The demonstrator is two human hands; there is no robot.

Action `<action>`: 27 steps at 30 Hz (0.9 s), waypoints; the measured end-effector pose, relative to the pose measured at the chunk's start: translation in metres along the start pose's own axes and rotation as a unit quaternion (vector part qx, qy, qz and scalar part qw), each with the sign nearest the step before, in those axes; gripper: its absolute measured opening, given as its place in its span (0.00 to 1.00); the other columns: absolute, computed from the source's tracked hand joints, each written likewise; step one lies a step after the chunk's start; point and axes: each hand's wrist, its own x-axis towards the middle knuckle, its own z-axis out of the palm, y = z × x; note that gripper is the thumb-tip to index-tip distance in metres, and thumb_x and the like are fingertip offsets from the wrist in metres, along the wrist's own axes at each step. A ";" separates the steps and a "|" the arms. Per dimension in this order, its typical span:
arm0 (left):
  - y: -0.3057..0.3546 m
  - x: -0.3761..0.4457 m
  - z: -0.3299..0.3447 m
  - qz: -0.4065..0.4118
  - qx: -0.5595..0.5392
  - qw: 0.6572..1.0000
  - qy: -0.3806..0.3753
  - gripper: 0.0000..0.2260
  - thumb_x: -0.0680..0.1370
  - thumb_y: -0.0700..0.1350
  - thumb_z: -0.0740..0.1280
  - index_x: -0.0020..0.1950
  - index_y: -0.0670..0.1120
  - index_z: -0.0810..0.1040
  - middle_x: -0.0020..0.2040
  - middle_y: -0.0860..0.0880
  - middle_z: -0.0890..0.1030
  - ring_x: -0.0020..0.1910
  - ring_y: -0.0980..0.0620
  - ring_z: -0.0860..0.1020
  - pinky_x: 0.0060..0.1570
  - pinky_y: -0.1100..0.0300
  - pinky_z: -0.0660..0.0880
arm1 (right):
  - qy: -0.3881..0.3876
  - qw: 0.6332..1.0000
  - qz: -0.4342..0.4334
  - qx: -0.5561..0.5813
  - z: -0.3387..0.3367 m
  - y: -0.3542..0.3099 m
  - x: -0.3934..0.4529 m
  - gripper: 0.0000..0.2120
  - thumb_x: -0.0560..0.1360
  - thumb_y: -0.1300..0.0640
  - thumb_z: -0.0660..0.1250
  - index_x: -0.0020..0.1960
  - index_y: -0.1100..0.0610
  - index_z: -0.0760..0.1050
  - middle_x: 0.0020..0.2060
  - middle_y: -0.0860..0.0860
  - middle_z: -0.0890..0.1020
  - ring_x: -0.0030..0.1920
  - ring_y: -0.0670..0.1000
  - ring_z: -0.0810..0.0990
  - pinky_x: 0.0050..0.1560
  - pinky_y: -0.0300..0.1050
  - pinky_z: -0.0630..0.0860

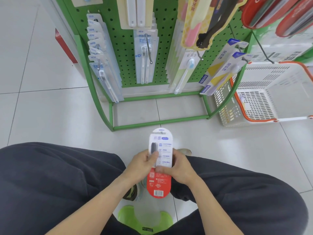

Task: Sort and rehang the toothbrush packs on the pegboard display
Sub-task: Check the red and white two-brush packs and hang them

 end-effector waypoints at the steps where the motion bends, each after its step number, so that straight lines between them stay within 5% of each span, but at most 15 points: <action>1: -0.002 0.001 0.000 0.021 0.020 0.999 0.041 0.19 0.81 0.61 0.58 0.58 0.50 0.80 0.50 0.53 0.86 0.45 0.55 0.85 0.44 0.61 0.82 | -0.028 1.000 0.004 -0.014 0.002 0.000 -0.001 0.30 0.67 0.57 0.82 0.65 0.49 0.76 0.54 0.47 0.86 0.55 0.48 0.86 0.55 0.53 0.83; 3: -0.004 0.004 -0.003 0.041 0.036 0.992 0.111 0.15 0.83 0.57 0.60 0.56 0.48 0.80 0.51 0.54 0.85 0.45 0.56 0.85 0.41 0.63 0.81 | -0.057 0.998 0.008 -0.025 0.005 0.001 -0.003 0.32 0.67 0.56 0.82 0.67 0.47 0.73 0.57 0.46 0.85 0.58 0.48 0.84 0.58 0.54 0.82; 7: -0.002 0.007 -0.008 0.012 -0.111 0.979 0.172 0.08 0.83 0.52 0.63 0.54 0.49 0.78 0.52 0.52 0.85 0.49 0.52 0.85 0.42 0.56 0.83 | -0.075 0.997 0.021 0.000 -0.005 -0.004 -0.004 0.27 0.71 0.59 0.80 0.66 0.51 0.74 0.55 0.50 0.86 0.56 0.51 0.86 0.60 0.55 0.81; 9: -0.001 0.007 -0.012 0.018 -0.131 0.980 0.146 0.05 0.81 0.47 0.68 0.57 0.51 0.77 0.54 0.51 0.85 0.49 0.52 0.85 0.43 0.57 0.83 | -0.048 0.998 0.016 0.031 -0.005 -0.006 -0.005 0.23 0.73 0.61 0.78 0.66 0.53 0.76 0.53 0.51 0.87 0.54 0.53 0.86 0.59 0.55 0.82; 13: -0.003 0.005 -0.006 0.038 -0.102 0.991 0.075 0.16 0.77 0.42 0.74 0.60 0.56 0.75 0.56 0.53 0.84 0.53 0.53 0.84 0.49 0.57 0.82 | -0.010 0.997 0.003 0.073 -0.003 -0.010 -0.009 0.19 0.77 0.58 0.73 0.67 0.54 0.77 0.54 0.51 0.87 0.55 0.52 0.86 0.57 0.49 0.82; 21: -0.009 0.003 -0.004 0.012 -0.160 0.980 0.121 0.14 0.77 0.42 0.74 0.57 0.56 0.76 0.56 0.50 0.85 0.52 0.50 0.84 0.45 0.55 0.83 | -0.071 0.997 0.010 -0.043 -0.006 -0.016 -0.011 0.36 0.67 0.61 0.83 0.67 0.40 0.71 0.54 0.47 0.86 0.55 0.46 0.85 0.56 0.45 0.83; 27: -0.006 0.001 -0.001 0.027 -0.077 0.991 0.109 0.18 0.77 0.47 0.74 0.63 0.53 0.70 0.63 0.50 0.81 0.54 0.54 0.82 0.48 0.59 0.83 | 0.038 0.998 -0.032 -0.027 0.005 -0.021 -0.012 0.19 0.72 0.49 0.78 0.59 0.40 0.75 0.51 0.42 0.86 0.50 0.42 0.86 0.50 0.40 0.82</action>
